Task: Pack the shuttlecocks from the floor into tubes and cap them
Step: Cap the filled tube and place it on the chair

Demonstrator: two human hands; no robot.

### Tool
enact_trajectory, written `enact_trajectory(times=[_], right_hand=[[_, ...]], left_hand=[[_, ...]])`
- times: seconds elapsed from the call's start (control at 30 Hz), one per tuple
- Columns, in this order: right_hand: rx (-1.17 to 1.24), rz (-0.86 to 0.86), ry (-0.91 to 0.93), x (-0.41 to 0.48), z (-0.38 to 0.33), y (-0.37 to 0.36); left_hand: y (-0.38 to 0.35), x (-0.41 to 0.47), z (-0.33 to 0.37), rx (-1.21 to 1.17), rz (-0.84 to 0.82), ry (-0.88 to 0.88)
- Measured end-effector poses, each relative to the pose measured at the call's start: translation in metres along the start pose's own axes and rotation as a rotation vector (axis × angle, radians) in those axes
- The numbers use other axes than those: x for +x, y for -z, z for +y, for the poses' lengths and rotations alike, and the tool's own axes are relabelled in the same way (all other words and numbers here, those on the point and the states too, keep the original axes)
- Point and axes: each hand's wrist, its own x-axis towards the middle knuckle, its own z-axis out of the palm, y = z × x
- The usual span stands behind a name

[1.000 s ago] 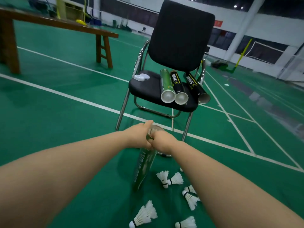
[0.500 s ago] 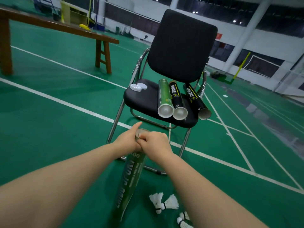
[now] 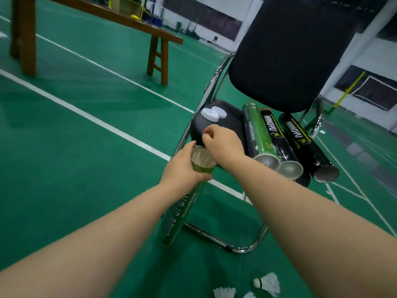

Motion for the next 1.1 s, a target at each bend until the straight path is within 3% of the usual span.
enact_trajectory(times=[0.33, 0.57, 0.83, 0.9, 1.0, 1.1], right_hand=[[0.089, 0.085, -0.280, 0.099, 0.032, -0.055], [-0.163, -0.027, -0.149, 0.130, 0.049, -0.058], [-0.390, 0.299, 0.036, 0.111, 0.038, -0.060], [-0.285, 0.402, 0.097, 0.087, 0.034, -0.055], [0.180, 0.558, 0.080, 0.032, 0.028, -0.052], [0.558, 0.386, -0.089, -0.007, 0.019, -0.053]], left_hand=[[-0.010, 0.042, -0.053, -0.044, 0.019, -0.022], [-0.014, 0.061, -0.061, -0.067, 0.009, -0.057], [-0.014, 0.054, -0.061, -0.079, -0.002, -0.048], [-0.014, 0.050, -0.060, -0.077, -0.002, -0.042], [-0.014, 0.039, -0.058, -0.068, -0.002, -0.037], [-0.013, 0.026, -0.057, -0.068, 0.004, -0.043]])
